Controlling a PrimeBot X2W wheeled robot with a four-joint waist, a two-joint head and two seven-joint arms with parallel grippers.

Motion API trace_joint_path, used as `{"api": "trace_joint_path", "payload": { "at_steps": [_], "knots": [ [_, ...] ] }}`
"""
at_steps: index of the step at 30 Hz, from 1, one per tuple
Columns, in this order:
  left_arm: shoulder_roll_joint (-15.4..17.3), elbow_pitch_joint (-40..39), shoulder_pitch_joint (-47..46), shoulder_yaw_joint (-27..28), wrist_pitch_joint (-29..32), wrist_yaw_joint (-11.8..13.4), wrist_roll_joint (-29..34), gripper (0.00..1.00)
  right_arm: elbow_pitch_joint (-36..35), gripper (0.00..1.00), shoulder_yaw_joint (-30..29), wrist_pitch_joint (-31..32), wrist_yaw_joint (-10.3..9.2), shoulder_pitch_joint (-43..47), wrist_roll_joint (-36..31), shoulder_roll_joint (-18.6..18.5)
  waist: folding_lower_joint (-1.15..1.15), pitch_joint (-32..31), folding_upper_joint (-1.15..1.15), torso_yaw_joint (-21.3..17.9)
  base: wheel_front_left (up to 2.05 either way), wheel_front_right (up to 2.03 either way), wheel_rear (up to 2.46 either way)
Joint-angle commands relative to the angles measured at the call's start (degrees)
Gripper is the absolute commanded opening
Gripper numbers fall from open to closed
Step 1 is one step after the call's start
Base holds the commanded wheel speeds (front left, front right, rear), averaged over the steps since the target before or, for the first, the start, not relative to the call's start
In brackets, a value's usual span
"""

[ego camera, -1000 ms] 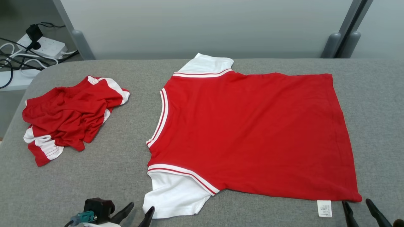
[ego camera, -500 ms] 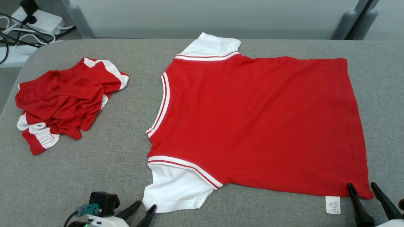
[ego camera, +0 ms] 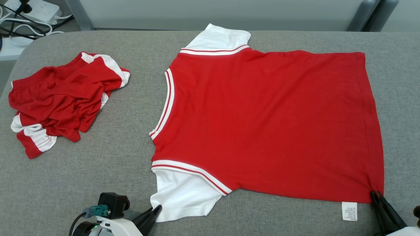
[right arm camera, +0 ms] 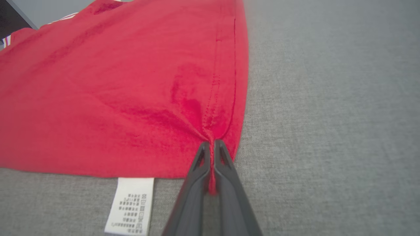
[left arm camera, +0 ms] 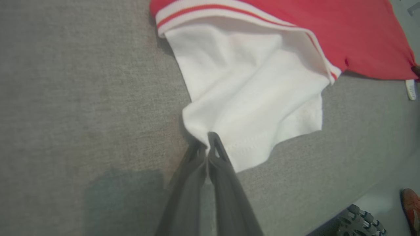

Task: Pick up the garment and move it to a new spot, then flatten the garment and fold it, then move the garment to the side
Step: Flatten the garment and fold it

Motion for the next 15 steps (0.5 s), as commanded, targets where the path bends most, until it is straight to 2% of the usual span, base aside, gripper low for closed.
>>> {"api": "trace_joint_path", "payload": {
  "at_steps": [1, 9, 15],
  "knots": [
    [1.15, -0.71, -3.03, 1.82, -0.40, -0.48, -0.24, 0.00, -0.96, 0.00, 1.16, 0.30, 0.00, 0.36, 0.06, -1.71, 0.00, -0.08, 0.00, -0.17, 0.00, 0.00, 0.00],
    [2.72, -3.28, -2.90, 1.67, 1.17, -0.89, -0.73, 0.00, -4.44, 0.00, 1.36, 0.19, 0.00, 2.43, -0.05, -2.89, 0.00, -0.07, 0.00, -0.56, 0.00, 0.00, 0.00],
    [7.85, -11.44, 0.05, 3.72, 6.12, 1.66, -2.62, 0.00, -11.23, 0.00, 0.33, 2.12, 0.00, 6.56, 1.22, -4.36, 0.00, 0.16, 0.00, -0.76, 0.00, 0.00, 0.00]
  ]
}}
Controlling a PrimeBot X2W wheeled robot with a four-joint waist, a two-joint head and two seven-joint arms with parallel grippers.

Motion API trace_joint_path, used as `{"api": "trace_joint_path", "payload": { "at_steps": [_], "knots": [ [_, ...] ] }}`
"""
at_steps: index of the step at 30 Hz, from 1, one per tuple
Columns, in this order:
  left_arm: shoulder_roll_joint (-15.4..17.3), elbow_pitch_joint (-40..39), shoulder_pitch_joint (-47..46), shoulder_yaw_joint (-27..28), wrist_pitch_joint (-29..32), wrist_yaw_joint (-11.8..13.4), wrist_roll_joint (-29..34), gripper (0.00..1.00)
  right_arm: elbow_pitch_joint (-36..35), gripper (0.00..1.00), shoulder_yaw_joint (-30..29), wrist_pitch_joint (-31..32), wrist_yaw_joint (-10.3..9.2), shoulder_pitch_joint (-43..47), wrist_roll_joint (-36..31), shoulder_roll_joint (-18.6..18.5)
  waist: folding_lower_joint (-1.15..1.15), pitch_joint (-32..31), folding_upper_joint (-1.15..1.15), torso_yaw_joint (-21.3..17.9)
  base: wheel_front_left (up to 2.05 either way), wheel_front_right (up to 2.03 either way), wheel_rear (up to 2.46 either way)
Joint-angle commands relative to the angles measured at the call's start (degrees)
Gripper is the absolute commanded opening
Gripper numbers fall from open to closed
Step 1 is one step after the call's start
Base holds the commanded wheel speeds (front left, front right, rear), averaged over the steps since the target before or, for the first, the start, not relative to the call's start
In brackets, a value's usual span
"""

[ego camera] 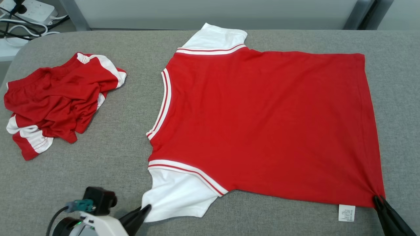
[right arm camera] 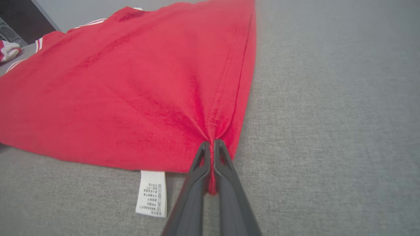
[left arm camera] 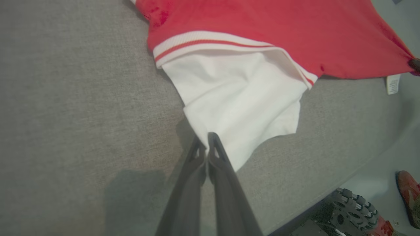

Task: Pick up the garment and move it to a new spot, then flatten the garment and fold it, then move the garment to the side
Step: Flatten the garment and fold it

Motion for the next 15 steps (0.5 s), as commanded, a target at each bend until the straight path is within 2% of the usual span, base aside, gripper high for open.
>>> {"api": "trace_joint_path", "payload": {
  "at_steps": [1, 7, 11, 15],
  "knots": [
    [2.29, -2.30, -0.52, 2.77, 0.39, 0.75, -0.42, 0.00, -1.80, 0.00, 0.25, 0.19, 0.00, 1.12, 0.58, -2.36, 0.00, 0.02, 0.00, 0.03, 0.00, 0.00, 0.00],
    [8.29, -13.84, 5.72, 5.89, 6.11, 6.29, -2.82, 0.00, -7.38, 0.00, -2.28, 2.66, 0.00, 5.98, 1.73, -4.09, 0.00, -0.08, 0.00, 0.50, 0.00, 0.00, 0.00],
    [11.05, -18.59, 9.14, 7.05, 9.29, 8.18, -5.10, 0.00, -9.16, 0.00, -3.21, 5.27, 0.00, 8.59, 2.44, -5.00, 0.00, -0.07, 0.00, 1.31, 0.00, 0.00, 0.00],
    [12.42, -21.72, 11.40, 7.22, 11.72, 9.30, -7.03, 0.00, -10.58, 0.00, -3.14, 8.40, 0.00, 10.45, 4.22, -5.71, 0.00, -0.15, 0.00, 2.11, 0.00, 0.00, 0.00]
  ]
}}
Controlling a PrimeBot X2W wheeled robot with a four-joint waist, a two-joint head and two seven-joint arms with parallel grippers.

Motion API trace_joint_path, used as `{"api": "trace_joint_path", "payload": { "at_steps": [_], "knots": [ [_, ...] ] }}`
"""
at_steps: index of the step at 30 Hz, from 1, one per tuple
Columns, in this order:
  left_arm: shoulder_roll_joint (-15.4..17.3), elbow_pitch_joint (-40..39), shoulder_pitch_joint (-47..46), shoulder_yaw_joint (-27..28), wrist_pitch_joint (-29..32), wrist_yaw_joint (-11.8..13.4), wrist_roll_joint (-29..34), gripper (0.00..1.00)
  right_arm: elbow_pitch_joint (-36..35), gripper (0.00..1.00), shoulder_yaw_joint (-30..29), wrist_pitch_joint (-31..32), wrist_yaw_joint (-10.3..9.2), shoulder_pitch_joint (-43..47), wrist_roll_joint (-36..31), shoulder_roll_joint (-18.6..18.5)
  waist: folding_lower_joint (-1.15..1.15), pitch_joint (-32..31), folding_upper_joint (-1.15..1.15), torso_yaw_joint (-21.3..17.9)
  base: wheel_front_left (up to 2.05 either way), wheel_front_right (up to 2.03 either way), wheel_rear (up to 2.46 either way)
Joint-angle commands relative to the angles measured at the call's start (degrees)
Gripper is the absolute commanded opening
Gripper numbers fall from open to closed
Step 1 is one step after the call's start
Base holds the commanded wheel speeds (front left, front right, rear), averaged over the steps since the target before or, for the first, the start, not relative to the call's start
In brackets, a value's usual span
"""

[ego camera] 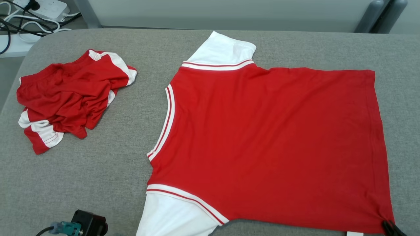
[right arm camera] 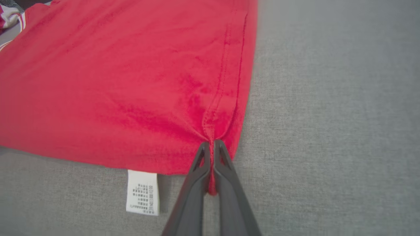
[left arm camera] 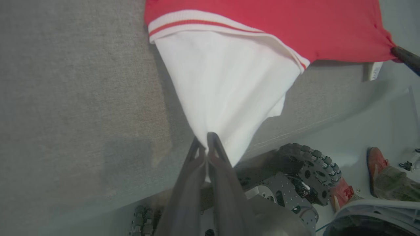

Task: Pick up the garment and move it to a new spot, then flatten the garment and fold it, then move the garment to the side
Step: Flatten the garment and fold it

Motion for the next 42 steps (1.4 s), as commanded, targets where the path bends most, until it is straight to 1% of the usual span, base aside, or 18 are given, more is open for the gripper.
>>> {"api": "trace_joint_path", "payload": {
  "at_steps": [1, 4, 9, 14, 18, 23, 28, 30, 33, 36, 42],
  "knots": [
    [2.27, -2.55, -0.88, 2.79, 0.21, 0.76, -0.40, 0.00, -1.95, 0.00, 0.34, 1.30, 0.00, 1.05, 1.10, -2.65, 0.00, -0.12, 0.00, 0.37, 0.00, 0.00, 0.00],
    [1.42, -4.49, -1.74, 3.66, -1.71, -1.02, -1.40, 0.00, -3.91, 0.00, -1.17, 1.91, 0.00, 1.67, 1.90, -2.74, 0.00, -0.34, 0.00, 0.66, 0.00, 0.00, 0.00],
    [-0.85, -3.92, -4.81, 3.61, -4.55, -4.53, -2.04, 0.00, -6.64, 0.00, -3.87, 2.53, 0.00, 2.17, 1.84, -2.58, 0.00, -0.69, 0.00, 0.42, 0.00, 0.00, 0.00],
    [-2.17, -1.89, -8.83, 3.56, -6.85, -6.93, -0.41, 0.00, -9.60, 0.00, -6.40, 4.31, 0.00, 1.59, 1.49, -2.15, 0.00, -0.67, 0.00, -0.58, 0.00, 0.00, 0.00],
    [-2.60, -0.02, -11.62, 3.82, -8.55, -8.57, 0.97, 0.00, -10.72, 0.00, -6.86, 6.67, 0.00, -0.11, 1.02, -2.07, 0.00, -0.61, 0.00, -1.33, 0.00, 0.00, 0.00],
    [-2.21, 0.41, -12.98, 4.61, -9.12, -9.13, 1.29, 0.00, -11.62, 0.00, -6.70, 8.86, 0.00, -0.65, 1.33, -2.20, 0.00, -1.05, 0.00, -1.52, 0.00, 0.00, 0.00],
    [0.05, -1.57, -11.19, 6.65, -8.25, -7.77, 0.49, 0.00, -13.89, 0.00, -8.34, 12.62, 0.00, 2.35, 2.33, -1.78, 0.00, -1.13, 0.00, -1.57, 0.00, 0.00, 0.00],
    [0.56, -2.75, -10.50, 6.97, -8.12, -7.67, 0.18, 0.00, -15.06, 0.00, -9.06, 13.62, 0.00, 3.36, 2.51, -1.38, 0.00, -1.08, 0.00, -1.62, 0.00, 0.00, 0.00],
    [0.22, -3.56, -10.95, 6.86, -8.86, -8.76, -0.14, 0.00, -16.26, 0.00, -9.67, 14.00, 0.00, 3.27, 2.38, -0.72, 0.00, -0.95, 0.00, -1.80, 0.00, 0.00, 0.00],
    [-0.72, -2.66, -13.26, 6.03, -9.32, -10.14, 0.24, 0.00, -16.23, 0.00, -8.58, 14.12, 0.00, 1.24, 3.24, -0.22, 0.00, -0.75, 0.00, -2.05, 0.00, 0.00, 0.00],
    [-3.17, 1.92, -20.39, 4.64, -10.46, -12.96, 1.85, 0.00, -11.46, 0.00, -6.91, 15.19, 0.00, -6.52, 4.25, -0.82, 0.00, 0.54, 0.00, -2.80, 0.00, 0.00, 0.00]
  ]
}}
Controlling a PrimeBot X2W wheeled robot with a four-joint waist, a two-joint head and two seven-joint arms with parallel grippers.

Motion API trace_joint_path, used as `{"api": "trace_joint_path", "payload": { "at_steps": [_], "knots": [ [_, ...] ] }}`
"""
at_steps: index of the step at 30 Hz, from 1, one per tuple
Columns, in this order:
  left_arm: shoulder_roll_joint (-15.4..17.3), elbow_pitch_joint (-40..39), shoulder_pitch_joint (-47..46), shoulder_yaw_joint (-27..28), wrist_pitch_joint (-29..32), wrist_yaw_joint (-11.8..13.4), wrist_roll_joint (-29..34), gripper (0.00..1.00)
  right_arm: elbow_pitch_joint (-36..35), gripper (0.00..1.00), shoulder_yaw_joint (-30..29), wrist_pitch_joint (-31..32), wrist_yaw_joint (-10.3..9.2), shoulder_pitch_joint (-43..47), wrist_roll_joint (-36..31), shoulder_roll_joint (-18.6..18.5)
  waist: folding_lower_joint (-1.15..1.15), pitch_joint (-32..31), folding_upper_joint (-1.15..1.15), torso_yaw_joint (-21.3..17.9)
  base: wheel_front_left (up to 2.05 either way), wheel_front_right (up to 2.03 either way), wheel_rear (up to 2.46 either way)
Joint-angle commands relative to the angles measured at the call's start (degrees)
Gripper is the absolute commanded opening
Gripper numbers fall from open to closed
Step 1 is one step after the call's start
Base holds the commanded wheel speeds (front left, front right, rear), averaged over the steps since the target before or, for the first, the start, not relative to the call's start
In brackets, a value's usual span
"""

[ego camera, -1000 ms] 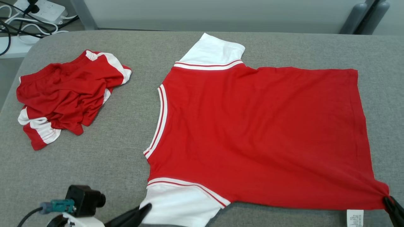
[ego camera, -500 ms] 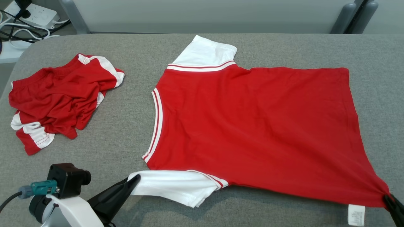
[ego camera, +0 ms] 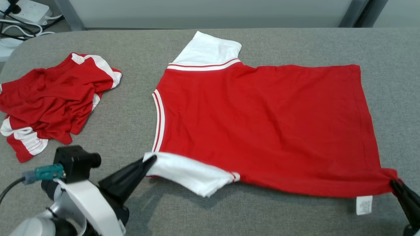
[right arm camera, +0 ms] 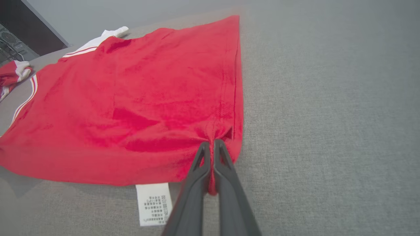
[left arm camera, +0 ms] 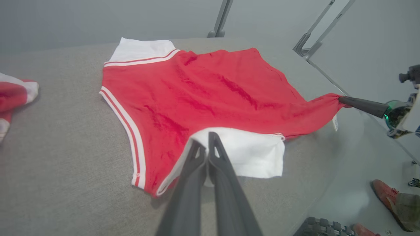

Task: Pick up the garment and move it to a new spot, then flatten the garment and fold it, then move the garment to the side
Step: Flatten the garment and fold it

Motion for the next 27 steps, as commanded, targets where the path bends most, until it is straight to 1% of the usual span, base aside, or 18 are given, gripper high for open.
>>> {"api": "trace_joint_path", "payload": {
  "at_steps": [1, 5, 10, 16, 22, 27],
  "knots": [
    [0.99, 0.09, -4.68, 2.45, -1.00, -0.79, 1.09, 0.00, 0.14, 0.00, 1.39, 0.72, 0.00, -3.14, 0.58, -2.61, 0.00, 0.50, 0.00, -0.32, 0.00, 0.00, 0.00],
    [-0.73, 4.92, -8.76, 1.79, -2.48, -2.07, 2.27, 0.00, 5.51, 0.00, 3.16, 1.64, 0.00, -9.63, 1.09, -3.32, 0.00, 1.42, 0.00, -0.54, 0.00, 0.00, 0.00],
    [-3.12, 11.43, -13.37, 0.48, -5.11, -3.85, 3.12, 0.00, 12.87, 0.00, 6.17, 0.88, 0.00, -17.29, 1.24, -4.24, 0.00, 2.57, 0.00, -0.40, 0.00, 0.00, 0.00],
    [-5.62, 18.20, -18.27, -1.96, -8.79, -5.23, 4.20, 0.00, 21.23, 0.00, 11.04, -3.14, 0.00, -24.38, 0.79, -5.57, 0.00, 3.70, 0.00, -0.02, 0.00, 0.00, 0.00],
    [-6.85, 24.36, -22.27, -4.32, -13.74, -5.75, 5.39, 0.00, 27.79, 0.00, 15.59, -8.75, 0.00, -29.07, 0.31, -6.12, 0.00, 4.54, 0.00, -0.08, 0.00, 0.00, 0.00],
    [-7.27, 28.24, -24.27, -7.02, -15.27, -5.86, 4.95, 0.00, 31.54, 0.00, 18.19, -11.16, 0.00, -31.17, 0.49, -6.54, 0.00, 5.03, 0.00, -0.37, 0.00, 0.00, 0.00]
  ]
}}
